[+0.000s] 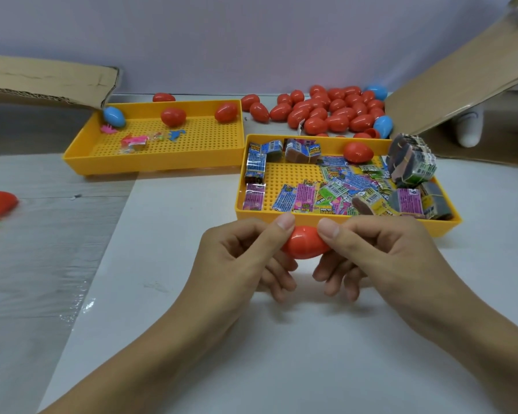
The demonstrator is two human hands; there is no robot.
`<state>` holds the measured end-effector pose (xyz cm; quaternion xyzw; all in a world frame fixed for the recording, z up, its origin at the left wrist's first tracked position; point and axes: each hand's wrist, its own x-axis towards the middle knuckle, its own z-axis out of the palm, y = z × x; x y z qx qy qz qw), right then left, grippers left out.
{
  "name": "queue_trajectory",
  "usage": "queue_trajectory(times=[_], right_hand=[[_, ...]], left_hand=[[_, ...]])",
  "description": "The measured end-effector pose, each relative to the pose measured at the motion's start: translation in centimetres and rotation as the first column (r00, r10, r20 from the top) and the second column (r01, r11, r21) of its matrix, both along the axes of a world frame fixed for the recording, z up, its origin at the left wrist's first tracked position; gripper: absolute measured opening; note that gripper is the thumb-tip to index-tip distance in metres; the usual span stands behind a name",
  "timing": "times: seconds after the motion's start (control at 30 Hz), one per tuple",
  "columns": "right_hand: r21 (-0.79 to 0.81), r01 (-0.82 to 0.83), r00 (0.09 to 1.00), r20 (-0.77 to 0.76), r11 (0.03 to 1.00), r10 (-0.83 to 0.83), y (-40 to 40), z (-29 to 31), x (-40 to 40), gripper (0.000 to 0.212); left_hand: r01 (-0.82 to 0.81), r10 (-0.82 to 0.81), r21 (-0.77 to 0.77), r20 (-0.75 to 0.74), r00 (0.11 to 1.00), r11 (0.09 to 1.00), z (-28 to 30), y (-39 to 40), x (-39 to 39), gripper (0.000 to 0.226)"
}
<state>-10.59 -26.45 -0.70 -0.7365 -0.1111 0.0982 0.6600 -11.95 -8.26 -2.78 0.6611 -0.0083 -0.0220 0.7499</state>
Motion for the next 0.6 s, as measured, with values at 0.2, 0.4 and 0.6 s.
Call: queue_trajectory(times=[0.2,0.4,0.6], right_hand=[[-0.005,0.0,1.0,-0.007,1.0,0.0,0.14,-0.08,-0.03,0.037],[0.022,0.023,1.0,0.001,0.999,-0.023,0.1,-0.19,0.08,0.036],[-0.123,0.12,0.958,0.275,0.985,-0.082,-0.01,-0.74,0.05,0.027]], left_hand=[[-0.001,0.001,0.04,0.001,1.0,0.999,0.06,-0.29,-0.11,0.041],[0.001,-0.001,0.002,-0.01,1.0,1.0,-0.14,-0.16,-0.11,0.032],[0.05,-0.047,-0.045,0.071,0.996,0.998,-0.35,0.06,-0.33,0.028]])
